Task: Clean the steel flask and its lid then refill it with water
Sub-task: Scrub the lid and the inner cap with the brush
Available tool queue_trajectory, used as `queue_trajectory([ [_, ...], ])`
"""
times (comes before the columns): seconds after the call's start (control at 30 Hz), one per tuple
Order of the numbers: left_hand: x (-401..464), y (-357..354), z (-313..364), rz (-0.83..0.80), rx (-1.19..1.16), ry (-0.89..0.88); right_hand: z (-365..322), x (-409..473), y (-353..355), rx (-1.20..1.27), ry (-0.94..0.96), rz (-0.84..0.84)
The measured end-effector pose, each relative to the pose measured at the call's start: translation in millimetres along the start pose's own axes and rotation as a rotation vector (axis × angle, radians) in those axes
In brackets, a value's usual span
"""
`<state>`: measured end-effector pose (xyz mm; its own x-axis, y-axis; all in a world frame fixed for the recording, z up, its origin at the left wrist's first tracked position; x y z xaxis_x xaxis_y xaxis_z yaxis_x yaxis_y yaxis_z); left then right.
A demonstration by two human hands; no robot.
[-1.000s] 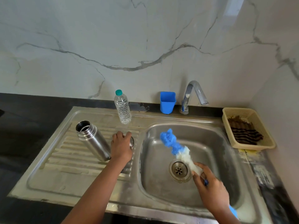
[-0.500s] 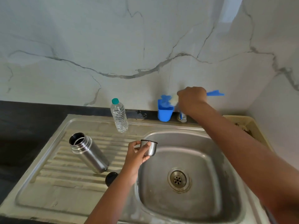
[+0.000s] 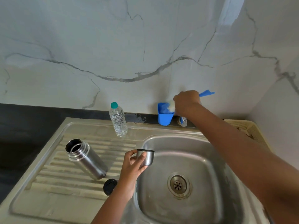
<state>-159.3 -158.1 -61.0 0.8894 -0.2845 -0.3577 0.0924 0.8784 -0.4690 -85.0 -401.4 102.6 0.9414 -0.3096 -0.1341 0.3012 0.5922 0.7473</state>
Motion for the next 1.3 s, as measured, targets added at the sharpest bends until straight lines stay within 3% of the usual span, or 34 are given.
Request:
queue_trajectory([
  [0.23, -3.7, -5.0, -3.7, -0.011, -0.033, -0.006, 16.9, -45.5, -8.2, 0.261, -0.24, 0.082],
  [0.53, -11.3, -7.2, -6.2, 0.029, -0.063, 0.008, -69.6, -105.3, -82.6, 0.672, -0.261, 0.073],
  [0.67, -17.3, -5.9, -6.0, 0.044, -0.084, 0.009, -85.0, -112.6, -103.6, 0.692, -0.229, -0.007],
  [0.93, -26.5, -6.2, -5.6, 0.036, -0.124, -0.005, -78.5, -112.6, -116.8, 0.743, -0.243, -0.003],
  [1.1, -28.1, -5.6, -4.2, 0.006, -0.148, -0.035, -76.3, -122.6, -123.1, 0.759, -0.289, 0.147],
  [1.3, -26.0, -3.5, -9.5, 0.027, -0.168, -0.003, -78.2, -134.5, -140.9, 0.763, -0.303, 0.134],
])
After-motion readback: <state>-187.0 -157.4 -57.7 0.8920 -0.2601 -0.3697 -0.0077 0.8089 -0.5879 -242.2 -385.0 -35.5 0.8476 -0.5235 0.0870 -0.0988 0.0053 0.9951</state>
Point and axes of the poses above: each hand's wrist, its own x-axis towards the middle knuckle, its own y-axis out of the back of the hand, z = x × y, the point moved 2 cm from there along x, towards the middle knuckle, and after that the axes turned 11 degrees about -x, right-handed, at the moved point
